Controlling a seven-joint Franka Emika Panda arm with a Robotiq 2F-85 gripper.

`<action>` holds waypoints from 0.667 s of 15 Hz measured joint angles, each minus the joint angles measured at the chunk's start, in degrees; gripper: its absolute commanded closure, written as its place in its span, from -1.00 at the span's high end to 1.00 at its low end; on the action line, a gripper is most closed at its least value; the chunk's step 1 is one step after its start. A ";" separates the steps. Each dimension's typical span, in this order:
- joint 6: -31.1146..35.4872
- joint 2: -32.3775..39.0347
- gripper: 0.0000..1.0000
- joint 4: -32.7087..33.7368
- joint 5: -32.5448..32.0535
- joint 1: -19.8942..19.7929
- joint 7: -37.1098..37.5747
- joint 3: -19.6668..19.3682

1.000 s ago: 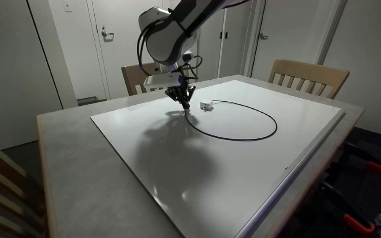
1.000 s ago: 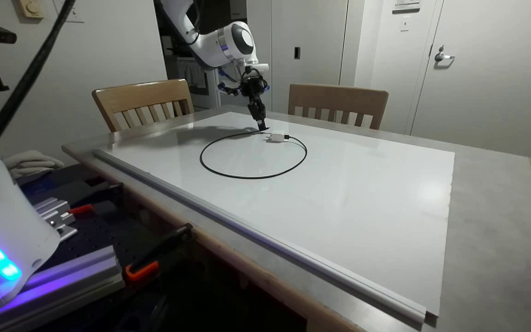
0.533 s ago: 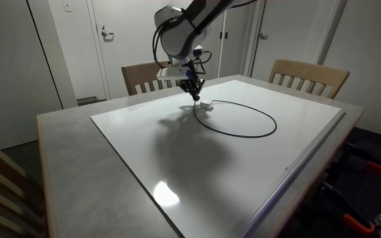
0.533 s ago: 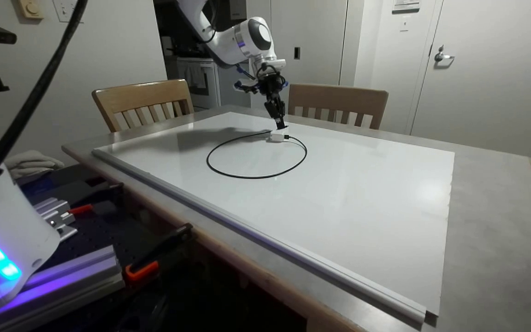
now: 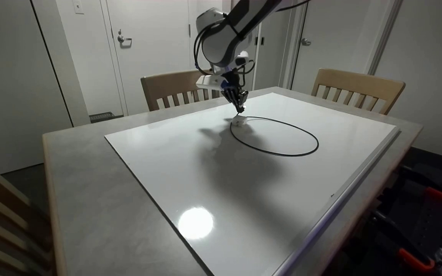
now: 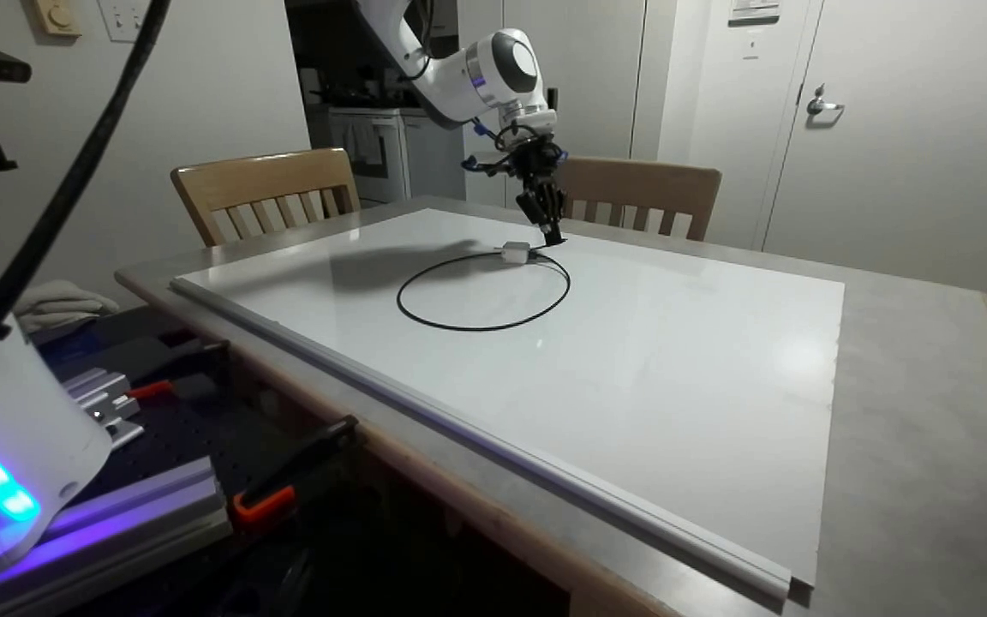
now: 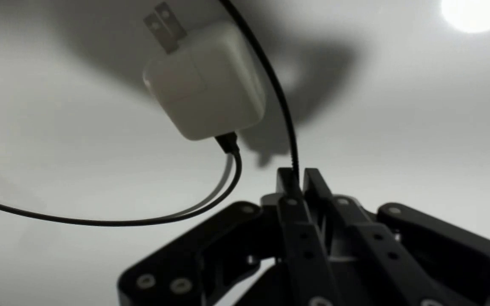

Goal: Coil the phone charger

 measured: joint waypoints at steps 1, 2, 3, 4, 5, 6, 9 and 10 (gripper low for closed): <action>0.00 0.00 -0.96 -0.17 0.00 -0.10 2.26 -0.41; 0.00 0.00 -0.96 -0.40 0.00 -0.23 4.51 -0.75; 0.01 -0.01 -0.96 -0.73 0.00 -0.40 6.94 -1.08; 0.03 -0.02 -0.96 -1.10 0.00 -0.59 9.17 -1.38; 0.05 -0.07 -0.96 -1.61 0.00 -0.79 11.31 -1.68; 0.13 -0.18 -0.96 -2.33 0.00 -1.00 13.69 -2.04; 0.53 -1.10 -0.96 -5.57 -0.05 -1.47 20.12 -3.18; 0.75 -1.75 -0.82 -7.13 -0.06 -1.67 21.89 -3.39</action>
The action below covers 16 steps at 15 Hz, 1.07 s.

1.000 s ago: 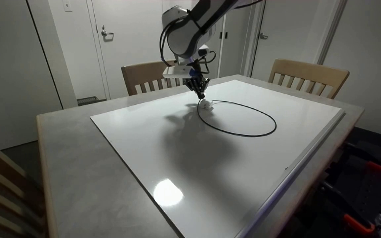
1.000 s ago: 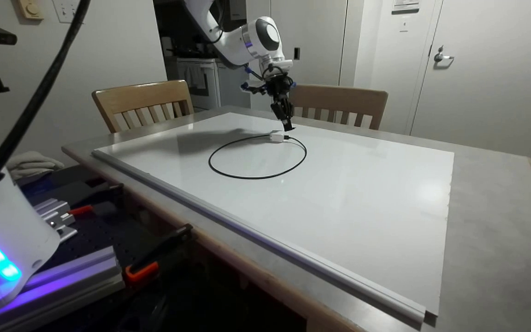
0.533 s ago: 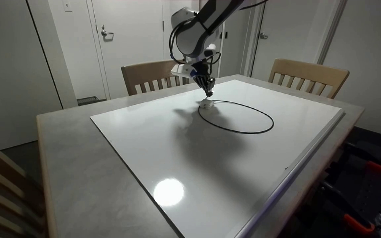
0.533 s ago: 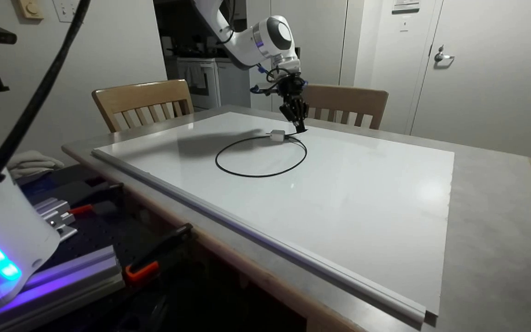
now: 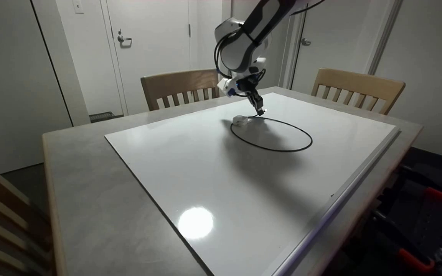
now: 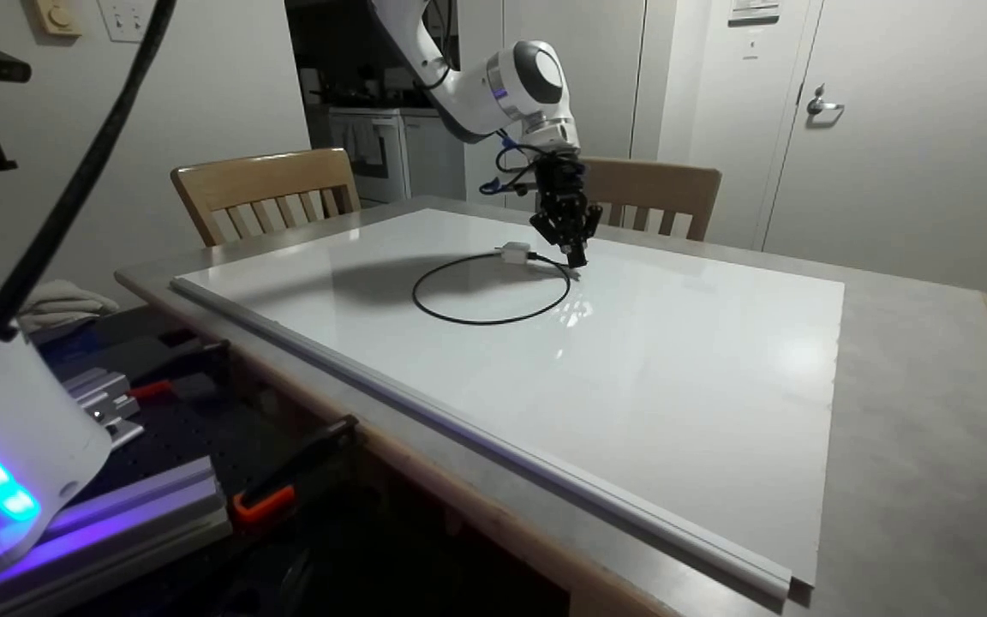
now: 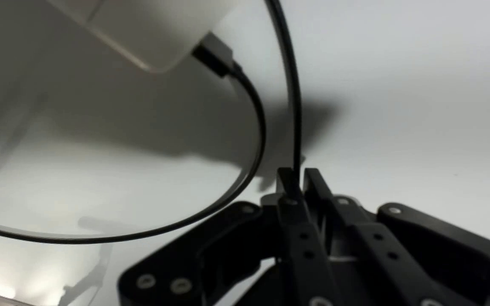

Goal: Coil the phone charger

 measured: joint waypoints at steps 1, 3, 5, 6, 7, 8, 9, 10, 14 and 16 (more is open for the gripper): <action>0.25 -0.72 -0.82 -1.56 -0.02 -0.22 1.29 -0.07; 0.67 -2.09 -0.82 -4.04 -0.10 -0.40 2.43 -0.08; 0.78 -2.91 -0.96 -5.04 -0.10 -0.35 2.61 -0.07; 0.69 -2.91 -0.96 -5.00 -0.29 -0.37 2.62 0.00; 0.65 -2.82 -0.96 -4.91 -0.58 -0.38 3.09 0.05; 0.51 -2.68 -0.96 -4.80 -0.73 -0.38 4.55 0.04; 0.11 -2.55 -0.96 -4.76 -0.89 -0.38 7.14 -0.07; -0.64 -2.46 -0.96 -4.75 -1.16 -0.37 10.06 -0.31; -5.47 -2.28 -0.96 -4.74 -2.90 -0.40 20.72 -1.13; -7.78 -2.25 -0.96 -4.75 -3.17 -0.65 24.21 -1.19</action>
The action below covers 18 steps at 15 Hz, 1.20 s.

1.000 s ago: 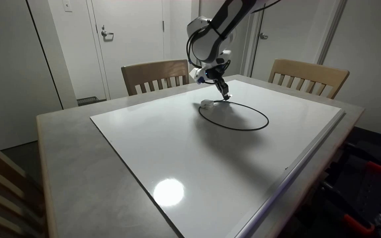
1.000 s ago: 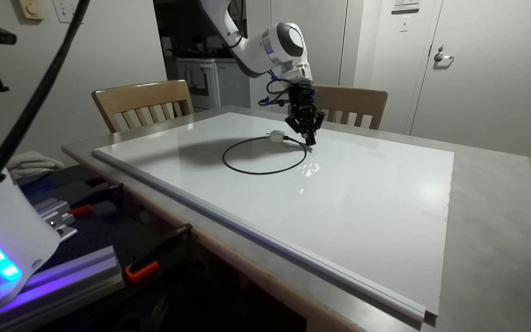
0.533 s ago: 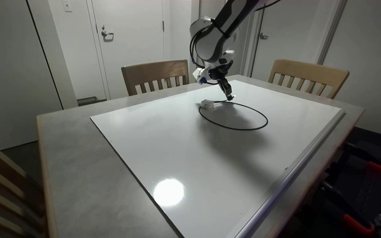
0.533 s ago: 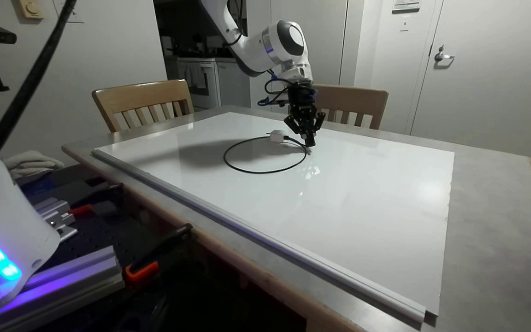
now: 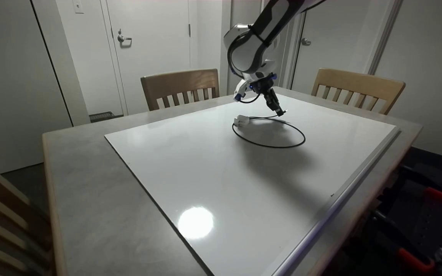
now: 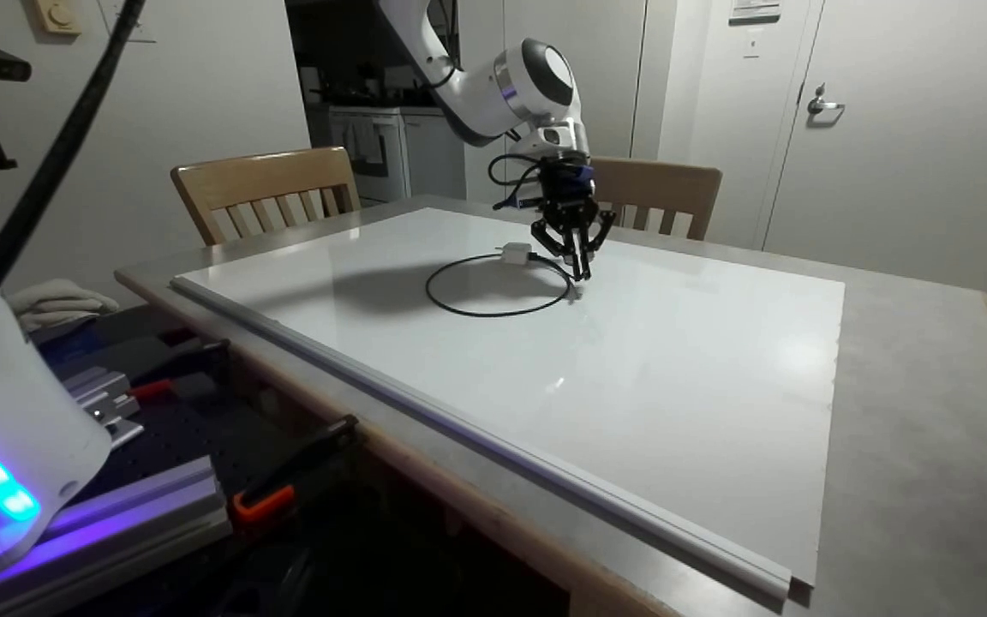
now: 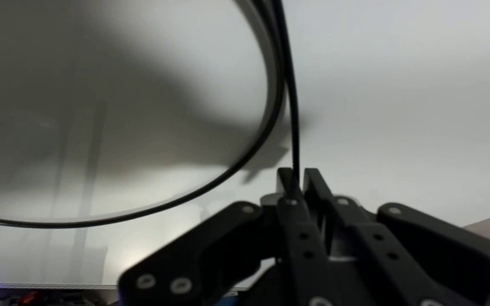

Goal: Coil the phone charger

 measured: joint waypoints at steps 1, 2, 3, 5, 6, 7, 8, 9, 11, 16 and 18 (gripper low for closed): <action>-0.94 0.01 -0.96 -0.01 -0.01 -0.21 1.43 0.00; -1.69 0.01 -0.96 -0.02 -0.03 -0.46 2.78 0.00; -2.21 0.19 -0.96 -0.02 1.28 -0.02 2.82 -1.20; -2.89 1.06 -0.96 -0.01 5.14 2.18 2.51 -5.99; -3.15 1.69 -0.96 -0.03 7.29 3.39 2.47 -8.53; -3.47 2.33 -0.96 -0.02 9.37 4.56 2.45 -10.96; -3.90 3.06 -0.96 -0.08 11.34 5.64 2.45 -13.17; -4.42 3.75 -0.96 -0.10 13.06 6.58 2.45 -15.05; -5.38 4.99 -0.96 -0.13 15.70 7.99 2.45 -17.53; -5.93 6.36 -0.96 -0.03 18.48 10.54 2.45 -18.62; -6.79 6.37 -0.96 0.58 19.36 11.21 2.45 -17.97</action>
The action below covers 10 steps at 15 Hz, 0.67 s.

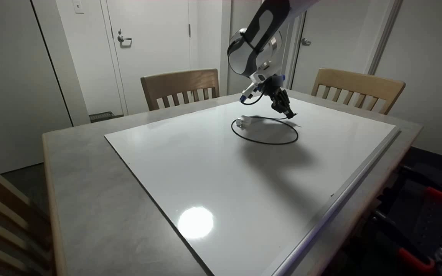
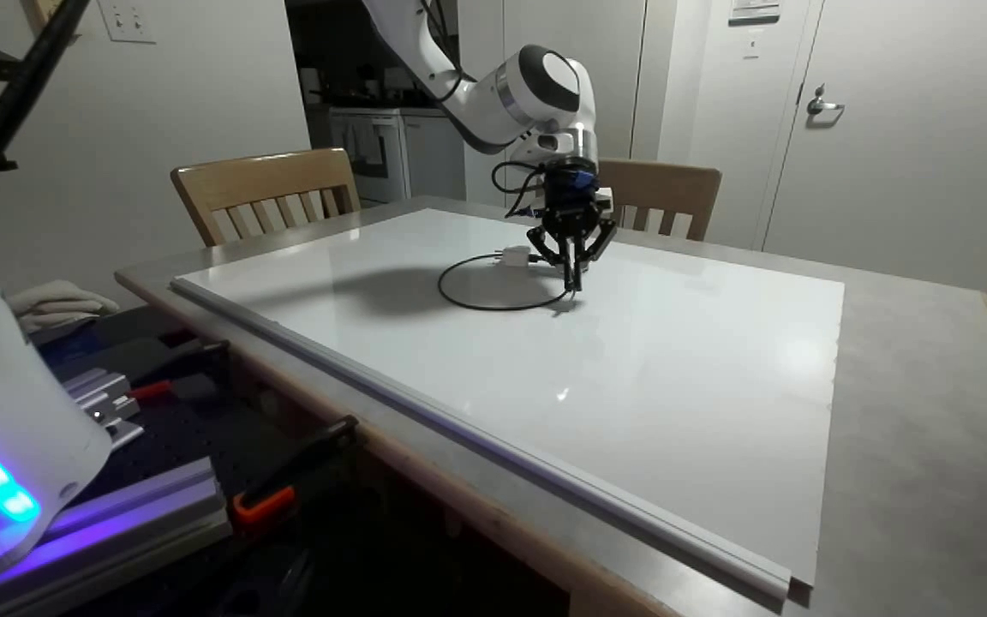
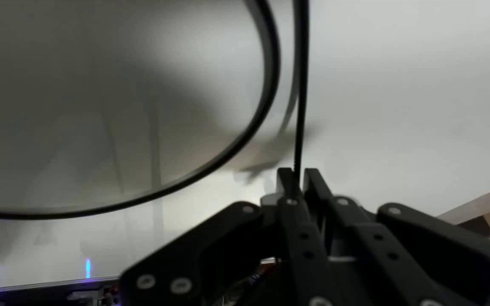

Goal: Coil the phone charger

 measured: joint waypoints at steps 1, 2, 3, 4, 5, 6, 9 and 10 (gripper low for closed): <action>-1.24 0.01 -0.96 0.55 1.04 0.30 0.00 0.17; -3.08 0.02 -0.96 1.21 2.12 0.61 0.00 0.20; -5.44 0.03 -0.96 1.96 3.38 0.88 0.00 0.14; -7.82 0.12 -0.96 2.63 4.89 1.21 0.01 -0.18; -9.95 0.31 -0.96 3.19 6.56 1.65 0.01 -0.82; -11.71 0.62 -0.96 3.58 8.24 2.17 0.01 -1.68; -15.03 1.43 -0.96 3.77 12.60 3.55 0.01 -4.30; -15.71 1.81 -0.96 3.77 13.76 3.94 0.00 -5.23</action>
